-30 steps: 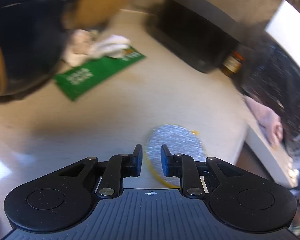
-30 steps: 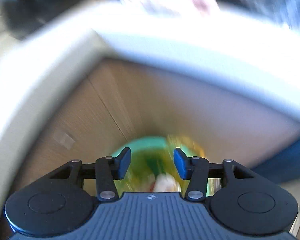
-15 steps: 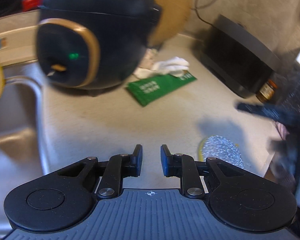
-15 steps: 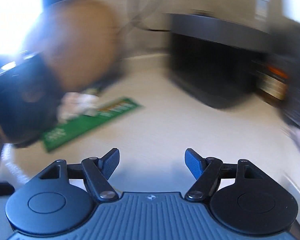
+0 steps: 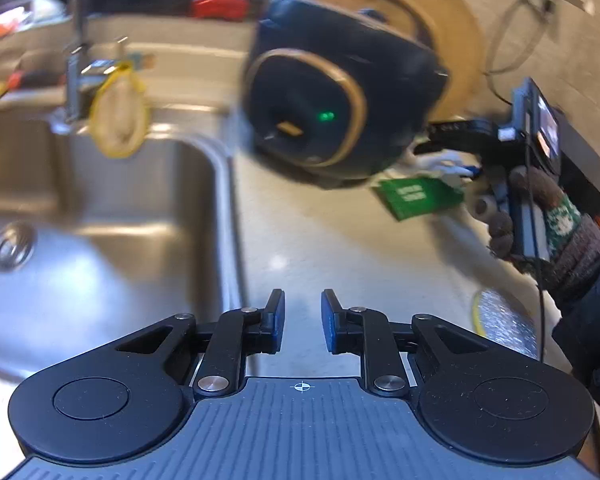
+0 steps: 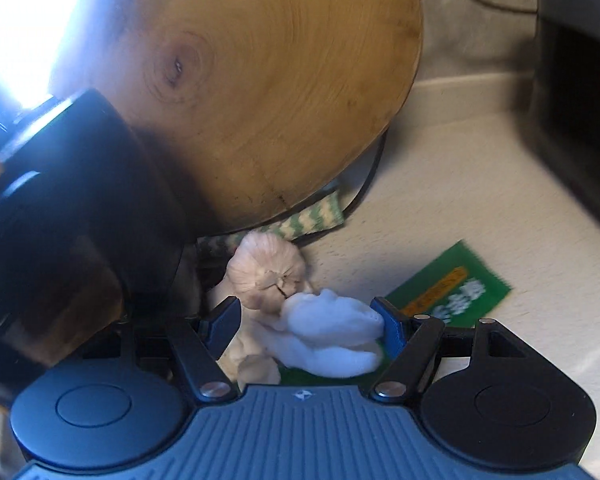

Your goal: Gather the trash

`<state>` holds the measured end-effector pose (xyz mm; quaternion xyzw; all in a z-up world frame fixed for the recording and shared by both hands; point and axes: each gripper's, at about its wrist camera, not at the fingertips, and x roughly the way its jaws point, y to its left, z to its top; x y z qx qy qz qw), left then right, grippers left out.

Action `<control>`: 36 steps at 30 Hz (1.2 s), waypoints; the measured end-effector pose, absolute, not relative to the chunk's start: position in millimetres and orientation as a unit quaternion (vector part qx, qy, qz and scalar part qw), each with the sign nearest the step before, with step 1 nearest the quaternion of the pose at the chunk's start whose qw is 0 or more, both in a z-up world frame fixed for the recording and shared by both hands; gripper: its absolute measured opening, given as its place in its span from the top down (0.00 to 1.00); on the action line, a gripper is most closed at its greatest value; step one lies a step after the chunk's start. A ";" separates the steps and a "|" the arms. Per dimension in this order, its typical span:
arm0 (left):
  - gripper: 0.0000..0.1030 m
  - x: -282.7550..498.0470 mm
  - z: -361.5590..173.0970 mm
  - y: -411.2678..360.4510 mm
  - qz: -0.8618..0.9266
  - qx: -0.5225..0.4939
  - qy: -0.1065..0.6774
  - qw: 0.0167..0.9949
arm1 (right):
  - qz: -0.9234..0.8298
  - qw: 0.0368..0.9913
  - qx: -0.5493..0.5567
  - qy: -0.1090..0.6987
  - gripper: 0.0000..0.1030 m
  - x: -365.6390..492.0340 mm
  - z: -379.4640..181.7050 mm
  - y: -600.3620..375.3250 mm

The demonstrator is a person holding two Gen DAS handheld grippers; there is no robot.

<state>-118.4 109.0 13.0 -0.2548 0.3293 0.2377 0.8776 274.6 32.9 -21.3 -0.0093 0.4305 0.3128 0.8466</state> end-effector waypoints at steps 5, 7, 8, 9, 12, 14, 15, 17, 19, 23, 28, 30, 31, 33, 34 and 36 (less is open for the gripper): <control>0.78 -118.0 12.2 111.2 0.239 -0.261 0.335 0.873 | 0.332 0.826 -0.039 0.454 0.86 269.6 -26.0 38.9; 0.78 -113.0 11.7 111.7 0.228 -0.258 0.335 0.877 | 0.340 0.821 -0.035 0.457 0.88 259.2 -21.5 28.7; 0.78 -109.5 11.4 112.5 0.222 -0.256 0.336 0.879 | 0.340 0.820 -0.031 0.459 0.88 252.9 -19.2 22.3; 0.78 -106.4 11.3 112.9 0.216 -0.255 0.337 0.880 | 0.340 0.819 -0.027 0.462 0.89 247.3 -17.9 16.0; 0.78 -96.2 10.2 112.5 0.196 -0.255 0.338 0.884 | 0.340 0.816 -0.022 0.468 0.89 228.2 -12.4 -4.2; 0.78 -86.2 9.2 110.7 0.177 -0.252 0.340 0.889 | 0.337 0.817 -0.017 0.468 0.90 215.5 -8.1 -18.9; 0.78 -81.1 8.9 109.0 0.166 -0.250 0.342 0.891 | 0.337 0.816 -0.013 0.470 0.90 209.5 -6.4 -26.4; 0.78 -69.0 7.6 104.7 0.141 -0.244 0.347 0.894 | 0.332 0.818 -0.014 0.469 0.90 197.0 -2.3 -40.8; 0.78 -58.2 6.6 98.8 0.118 -0.238 0.353 0.897 | 0.322 0.825 -0.019 0.464 0.90 184.1 4.0 -55.9; 0.78 -38.2 4.9 85.3 0.077 -0.228 0.362 0.901 | 0.347 0.810 -0.013 0.473 0.90 165.3 11.2 -78.0; 0.78 -28.0 2.3 77.7 0.061 -0.226 0.367 0.900 | 0.416 0.787 -0.062 0.452 0.83 136.7 24.2 -77.0; 0.78 -28.4 1.9 78.8 0.070 -0.228 0.368 0.899 | 0.431 0.785 -0.083 0.438 0.62 131.5 28.8 -69.9; 0.78 -29.2 2.0 80.8 0.077 -0.230 0.368 0.898 | 0.435 0.788 -0.091 0.426 0.48 127.3 34.4 -70.4; 0.78 -29.7 1.7 84.6 0.092 -0.235 0.365 0.896 | 0.435 0.798 -0.104 0.403 0.42 126.2 41.1 -69.9; 0.78 -30.3 1.4 85.6 0.099 -0.238 0.364 0.895 | 0.433 0.802 -0.108 0.396 0.42 126.4 44.4 -71.6; 0.78 -28.8 2.3 88.5 0.108 -0.242 0.365 0.893 | 0.421 0.811 -0.109 0.391 0.41 129.3 47.5 -77.7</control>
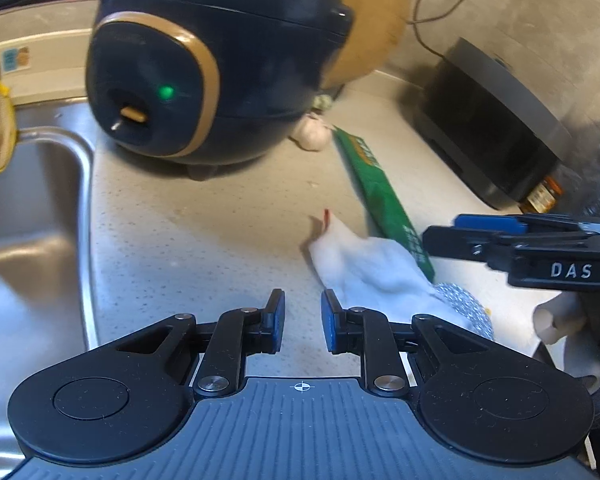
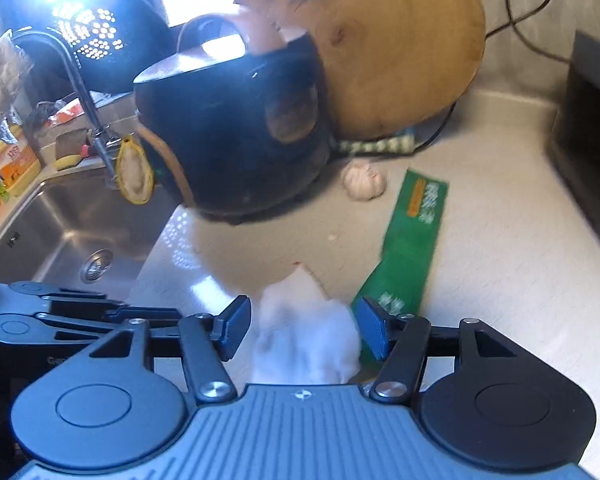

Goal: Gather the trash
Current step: 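Grasp the white cloth with the left gripper while the right gripper releases it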

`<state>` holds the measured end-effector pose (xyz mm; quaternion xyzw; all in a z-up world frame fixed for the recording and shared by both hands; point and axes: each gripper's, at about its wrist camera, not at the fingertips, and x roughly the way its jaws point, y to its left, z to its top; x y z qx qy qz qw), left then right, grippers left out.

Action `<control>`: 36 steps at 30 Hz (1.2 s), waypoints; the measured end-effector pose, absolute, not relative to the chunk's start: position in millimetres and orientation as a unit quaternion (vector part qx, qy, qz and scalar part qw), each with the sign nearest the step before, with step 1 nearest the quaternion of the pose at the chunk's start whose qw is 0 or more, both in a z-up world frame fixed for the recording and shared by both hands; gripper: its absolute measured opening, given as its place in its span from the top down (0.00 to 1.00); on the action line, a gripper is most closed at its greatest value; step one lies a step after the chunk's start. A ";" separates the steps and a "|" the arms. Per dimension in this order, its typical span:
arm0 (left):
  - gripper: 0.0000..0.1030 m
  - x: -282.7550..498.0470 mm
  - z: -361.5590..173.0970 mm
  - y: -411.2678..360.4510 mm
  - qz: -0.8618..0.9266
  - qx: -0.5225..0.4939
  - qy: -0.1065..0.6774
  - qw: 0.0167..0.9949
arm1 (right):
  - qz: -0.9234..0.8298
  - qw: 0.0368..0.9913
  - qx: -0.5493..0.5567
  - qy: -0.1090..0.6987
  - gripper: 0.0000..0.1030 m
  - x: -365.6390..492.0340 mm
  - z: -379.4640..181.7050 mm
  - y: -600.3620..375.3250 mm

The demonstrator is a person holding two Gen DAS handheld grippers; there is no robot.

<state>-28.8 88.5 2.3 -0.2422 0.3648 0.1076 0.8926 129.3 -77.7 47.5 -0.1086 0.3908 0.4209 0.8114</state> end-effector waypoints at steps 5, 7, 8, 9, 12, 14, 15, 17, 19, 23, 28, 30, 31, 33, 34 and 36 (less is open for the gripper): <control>0.78 -18.1 0.7 84.7 0.097 -0.254 0.380 0.884 | 0.372 0.832 -0.119 0.394 0.41 132.0 30.3 -92.5; 0.78 -12.6 -1.7 79.5 0.090 -0.254 0.387 0.882 | 0.355 0.835 -0.122 0.402 0.41 129.9 22.9 -102.1; 0.78 -10.2 -2.8 76.7 0.087 -0.253 0.390 0.881 | 0.347 0.837 -0.123 0.405 0.41 127.8 19.4 -106.0; 0.78 -7.4 -4.1 74.1 0.084 -0.251 0.394 0.880 | 0.341 0.838 -0.123 0.407 0.41 125.0 16.1 -110.0; 0.78 -0.3 -6.8 66.8 0.074 -0.245 0.401 0.880 | 0.336 0.838 -0.112 0.414 0.41 116.2 8.5 -121.4; 0.78 3.1 -7.5 62.2 0.065 -0.240 0.404 0.880 | 0.336 0.838 -0.108 0.417 0.41 108.1 3.9 -125.0; 0.78 4.6 -7.7 59.9 0.061 -0.236 0.406 0.881 | 0.337 0.836 -0.109 0.419 0.42 104.2 1.4 -125.6; 0.78 7.4 -8.4 56.4 0.055 -0.231 0.408 0.882 | 0.343 0.832 -0.105 0.423 0.43 96.6 -1.6 -125.2; 0.78 7.9 -9.0 52.9 0.050 -0.227 0.409 0.882 | 0.350 0.828 -0.101 0.426 0.44 89.6 -3.4 -123.1; 0.78 8.3 -8.7 50.7 0.045 -0.224 0.408 0.884 | 0.365 0.824 -0.090 0.425 0.44 76.1 -2.5 -113.9; 0.78 6.8 -3.0 52.3 0.056 -0.213 0.395 0.892 | 0.397 0.813 -0.099 0.414 0.44 56.7 0.1 -96.0; 0.78 8.2 2.0 45.7 0.051 -0.187 0.389 0.901 | 0.392 0.818 -0.103 0.409 0.44 54.3 2.6 -97.2; 0.78 9.1 4.0 40.9 0.041 -0.172 0.387 0.905 | 0.388 0.821 -0.102 0.406 0.44 54.0 4.2 -99.4; 0.78 10.3 5.7 31.8 0.017 -0.150 0.388 0.909 | 0.385 0.824 -0.102 0.403 0.43 56.0 8.2 -107.3; 0.78 9.6 5.4 27.4 0.009 -0.137 0.390 0.910 | 0.383 0.826 -0.103 0.401 0.43 57.0 10.5 -113.5; 0.78 6.3 4.8 18.5 0.000 -0.097 0.394 0.914 | 0.375 0.832 -0.109 0.394 0.43 59.2 14.6 -125.6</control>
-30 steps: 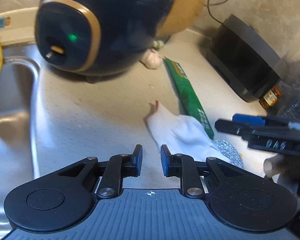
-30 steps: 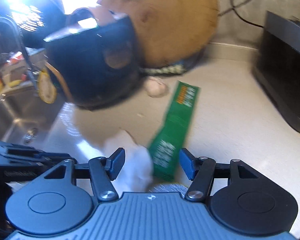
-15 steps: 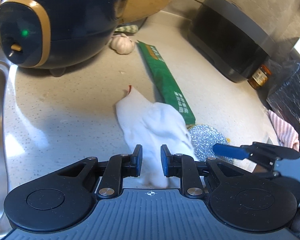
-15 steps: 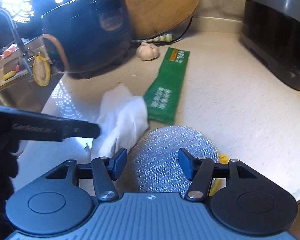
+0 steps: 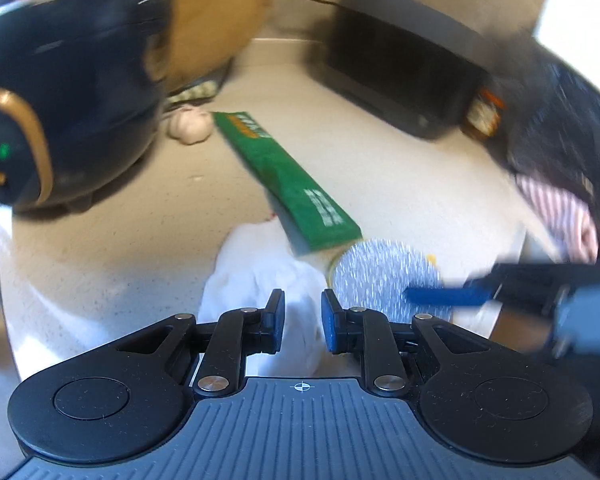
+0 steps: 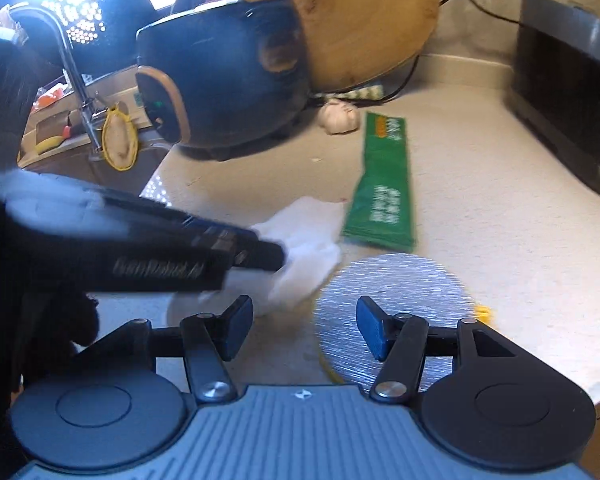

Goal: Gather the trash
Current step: 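Grasp the white cloth with the left gripper while the right gripper releases it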

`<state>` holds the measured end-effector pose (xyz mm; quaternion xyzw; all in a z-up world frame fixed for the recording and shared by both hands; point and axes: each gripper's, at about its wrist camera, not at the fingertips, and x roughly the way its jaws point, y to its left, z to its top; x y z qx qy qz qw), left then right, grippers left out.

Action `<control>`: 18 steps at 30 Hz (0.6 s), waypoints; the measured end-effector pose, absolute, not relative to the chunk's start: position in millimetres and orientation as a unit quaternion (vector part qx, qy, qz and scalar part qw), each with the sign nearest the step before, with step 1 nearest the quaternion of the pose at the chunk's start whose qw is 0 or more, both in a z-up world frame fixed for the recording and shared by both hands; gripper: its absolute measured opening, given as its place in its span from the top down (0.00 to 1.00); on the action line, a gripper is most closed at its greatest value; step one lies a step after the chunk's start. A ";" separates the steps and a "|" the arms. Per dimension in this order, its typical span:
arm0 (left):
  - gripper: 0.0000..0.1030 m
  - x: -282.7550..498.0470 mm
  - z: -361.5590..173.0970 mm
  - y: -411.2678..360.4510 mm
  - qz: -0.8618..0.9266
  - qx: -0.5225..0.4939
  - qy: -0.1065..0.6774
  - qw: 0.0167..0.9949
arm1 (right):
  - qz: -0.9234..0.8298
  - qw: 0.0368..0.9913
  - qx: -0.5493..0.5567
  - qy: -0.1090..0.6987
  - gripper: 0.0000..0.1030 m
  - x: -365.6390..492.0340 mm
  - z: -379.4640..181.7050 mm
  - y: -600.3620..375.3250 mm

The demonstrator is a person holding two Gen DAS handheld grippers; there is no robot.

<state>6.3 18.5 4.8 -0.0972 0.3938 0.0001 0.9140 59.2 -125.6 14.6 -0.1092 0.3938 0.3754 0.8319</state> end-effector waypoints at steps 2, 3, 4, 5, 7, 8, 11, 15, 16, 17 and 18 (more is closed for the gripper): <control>0.78 1.1 3.2 9.5 -0.002 -0.044 0.395 0.917 | 0.359 0.841 -0.115 0.388 0.43 63.6 16.9 -136.1; 0.78 -0.9 1.2 5.9 -0.003 -0.021 0.397 0.918 | 0.348 0.846 -0.114 0.388 0.42 67.2 17.6 -141.1; 0.78 -1.8 -1.5 2.8 -0.003 -0.001 0.400 0.916 | 0.339 0.849 -0.110 0.389 0.42 71.2 17.8 -145.2; 0.77 -2.3 -4.8 -0.9 0.002 0.014 0.404 0.915 | 0.329 0.853 -0.105 0.391 0.42 74.3 17.3 -148.8; 0.75 -1.9 -9.5 -2.8 0.016 0.040 0.404 0.914 | 0.314 0.859 -0.091 0.395 0.42 81.8 17.1 -155.0; 0.75 -1.4 -11.7 -2.1 0.023 0.046 0.404 0.913 | 0.310 0.860 -0.084 0.396 0.42 84.4 17.0 -157.4; 0.75 0.4 -17.0 2.8 0.022 0.037 0.416 0.908 | 0.306 0.861 -0.072 0.399 0.42 88.7 16.1 -161.3; 0.76 -1.5 -22.1 9.3 0.012 0.025 0.414 0.910 | 0.305 0.861 -0.073 0.401 0.41 91.6 13.2 -160.6; 0.76 -2.2 -22.6 9.9 0.009 0.023 0.412 0.911 | 0.306 0.860 -0.071 0.402 0.41 93.5 12.8 -159.8; 0.76 -3.3 -23.1 11.2 0.005 0.020 0.410 0.912 | 0.309 0.859 -0.070 0.402 0.40 96.5 12.5 -159.0; 0.76 -3.2 -24.0 11.9 0.003 0.020 0.409 0.913 | 0.311 0.859 -0.070 0.402 0.40 98.3 12.2 -158.0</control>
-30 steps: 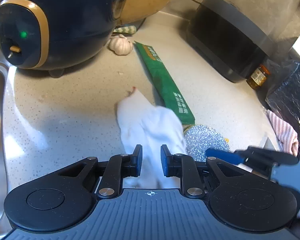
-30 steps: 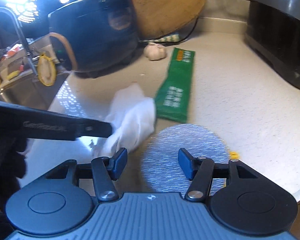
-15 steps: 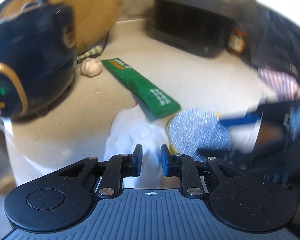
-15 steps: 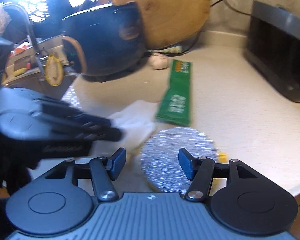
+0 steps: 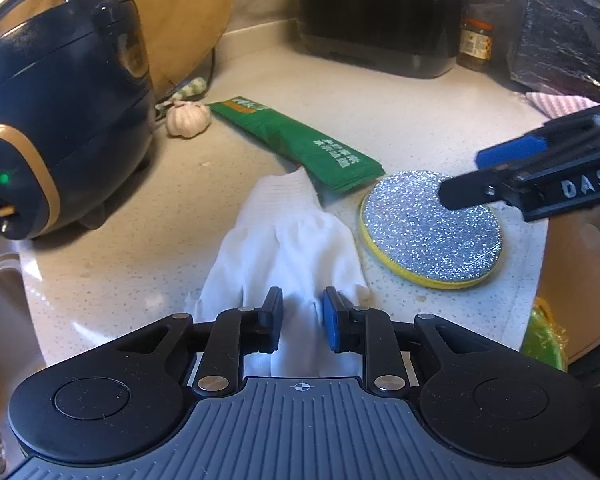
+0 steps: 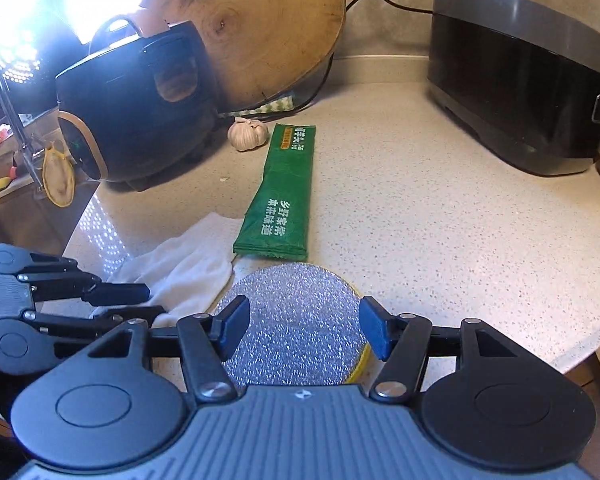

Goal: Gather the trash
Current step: 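Grasp the white cloth with the left gripper while the right gripper releases it, then grasp the garlic bulb with the right gripper while the left holds the cloth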

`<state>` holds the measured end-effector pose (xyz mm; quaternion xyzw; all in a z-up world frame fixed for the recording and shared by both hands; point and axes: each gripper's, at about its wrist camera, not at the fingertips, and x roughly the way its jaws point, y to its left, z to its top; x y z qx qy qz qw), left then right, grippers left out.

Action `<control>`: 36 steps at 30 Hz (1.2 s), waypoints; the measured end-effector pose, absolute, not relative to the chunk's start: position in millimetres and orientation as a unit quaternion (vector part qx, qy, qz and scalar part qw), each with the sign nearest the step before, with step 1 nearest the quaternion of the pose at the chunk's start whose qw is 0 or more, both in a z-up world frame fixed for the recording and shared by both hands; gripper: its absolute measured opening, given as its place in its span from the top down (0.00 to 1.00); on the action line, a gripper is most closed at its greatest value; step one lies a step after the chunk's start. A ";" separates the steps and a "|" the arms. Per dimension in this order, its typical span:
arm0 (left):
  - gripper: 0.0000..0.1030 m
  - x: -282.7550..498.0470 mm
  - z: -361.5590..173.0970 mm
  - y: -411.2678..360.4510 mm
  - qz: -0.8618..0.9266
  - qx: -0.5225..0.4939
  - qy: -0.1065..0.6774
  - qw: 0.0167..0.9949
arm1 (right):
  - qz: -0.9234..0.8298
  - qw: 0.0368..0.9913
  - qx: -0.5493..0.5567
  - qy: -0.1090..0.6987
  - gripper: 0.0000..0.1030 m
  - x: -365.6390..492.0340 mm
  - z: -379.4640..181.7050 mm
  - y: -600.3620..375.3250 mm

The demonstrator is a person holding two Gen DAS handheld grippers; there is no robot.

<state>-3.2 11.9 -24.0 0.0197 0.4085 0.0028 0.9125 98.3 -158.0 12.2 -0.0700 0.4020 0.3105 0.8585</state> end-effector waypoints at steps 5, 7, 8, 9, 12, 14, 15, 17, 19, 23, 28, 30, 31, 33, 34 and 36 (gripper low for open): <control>0.75 -6.3 -25.3 13.8 0.007 0.004 0.399 0.917 | 0.315 0.858 -0.071 0.400 0.39 116.2 10.2 -151.1; 0.85 -9.5 -26.5 12.1 0.016 0.005 0.390 0.921 | 0.319 0.857 -0.069 0.398 0.39 124.1 10.3 -149.4; 0.88 -10.9 -26.4 11.7 0.021 0.002 0.387 0.922 | 0.322 0.857 -0.070 0.395 0.39 128.5 11.3 -148.3; 0.89 -12.1 -25.5 12.5 0.023 -0.005 0.384 0.923 | 0.325 0.858 -0.075 0.390 0.39 133.3 13.0 -146.9; 0.90 -19.5 -15.2 16.6 0.035 -0.023 0.361 0.932 | 0.325 0.868 -0.095 0.363 0.34 151.7 20.6 -139.6; 0.90 -25.2 -4.9 20.2 0.048 -0.034 0.344 0.937 | 0.329 0.872 -0.107 0.346 0.32 167.7 25.1 -131.6; 0.90 -27.9 -0.2 22.3 0.054 -0.039 0.338 0.939 | 0.334 0.872 -0.112 0.340 0.32 175.9 26.7 -126.4; 0.90 -34.9 9.5 25.3 0.066 -0.052 0.325 0.942 | 0.351 0.869 -0.124 0.327 0.32 193.1 27.9 -112.9; 0.90 -42.8 18.0 27.1 0.075 -0.065 0.312 0.945 | 0.372 0.861 -0.138 0.319 0.32 209.5 25.8 -96.0; 0.90 -57.8 29.1 40.6 0.082 -0.135 0.283 0.946 | 0.408 0.845 -0.159 0.307 0.32 239.5 18.8 -55.2; 0.90 -67.9 35.5 47.9 0.098 -0.159 0.280 0.942 | 0.461 0.809 -0.194 0.308 0.32 264.0 1.2 1.2; 0.90 -69.3 35.6 44.9 0.089 -0.157 0.284 0.942 | 0.469 0.800 -0.212 0.308 0.33 270.2 -8.0 19.8; 0.90 -70.3 34.9 42.5 0.081 -0.157 0.287 0.941 | 0.468 0.798 -0.222 0.308 0.33 272.0 -12.7 28.0; 0.90 -74.1 33.4 36.2 0.064 -0.156 0.294 0.941 | 0.467 0.793 -0.237 0.311 0.38 278.5 -20.5 40.3; 0.90 -73.1 32.4 34.2 0.057 -0.154 0.297 0.941 | 0.467 0.790 -0.240 0.316 0.45 280.1 -23.8 44.4; 0.90 -73.0 29.9 32.9 0.050 -0.155 0.301 0.940 | 0.462 0.790 -0.244 0.321 0.51 280.6 -25.9 46.9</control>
